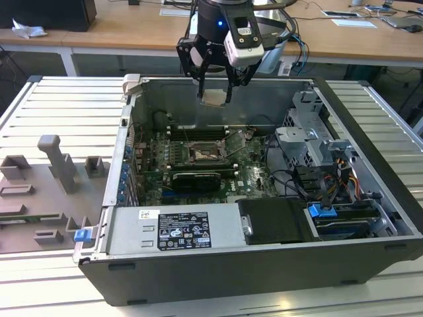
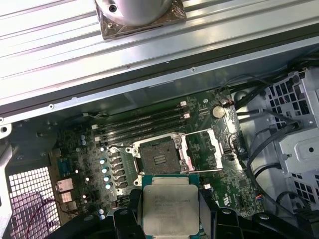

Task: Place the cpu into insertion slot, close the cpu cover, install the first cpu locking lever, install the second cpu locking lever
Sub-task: 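Place the cpu into insertion slot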

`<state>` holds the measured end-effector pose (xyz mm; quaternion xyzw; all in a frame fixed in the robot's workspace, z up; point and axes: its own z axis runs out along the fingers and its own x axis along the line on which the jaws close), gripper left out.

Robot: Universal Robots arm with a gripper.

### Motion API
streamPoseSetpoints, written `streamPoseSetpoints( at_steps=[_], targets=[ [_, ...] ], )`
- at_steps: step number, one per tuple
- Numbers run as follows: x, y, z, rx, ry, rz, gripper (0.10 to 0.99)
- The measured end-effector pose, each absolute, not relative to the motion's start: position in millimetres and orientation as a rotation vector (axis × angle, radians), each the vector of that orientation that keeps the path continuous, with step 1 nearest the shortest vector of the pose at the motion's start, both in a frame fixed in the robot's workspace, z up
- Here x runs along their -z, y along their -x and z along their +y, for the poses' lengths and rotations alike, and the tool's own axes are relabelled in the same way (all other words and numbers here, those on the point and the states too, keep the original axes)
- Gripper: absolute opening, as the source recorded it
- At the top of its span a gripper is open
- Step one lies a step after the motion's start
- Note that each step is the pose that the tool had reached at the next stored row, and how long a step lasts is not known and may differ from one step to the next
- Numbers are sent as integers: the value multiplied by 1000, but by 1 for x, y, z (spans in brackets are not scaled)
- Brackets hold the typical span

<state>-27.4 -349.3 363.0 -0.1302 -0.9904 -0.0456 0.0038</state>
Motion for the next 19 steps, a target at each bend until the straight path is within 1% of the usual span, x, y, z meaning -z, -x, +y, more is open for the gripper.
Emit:
streamPoseSetpoints(
  at_steps=[19],
  targets=[
    [-363, 27, -349, 143, 453, -3099, 541]
  ],
)
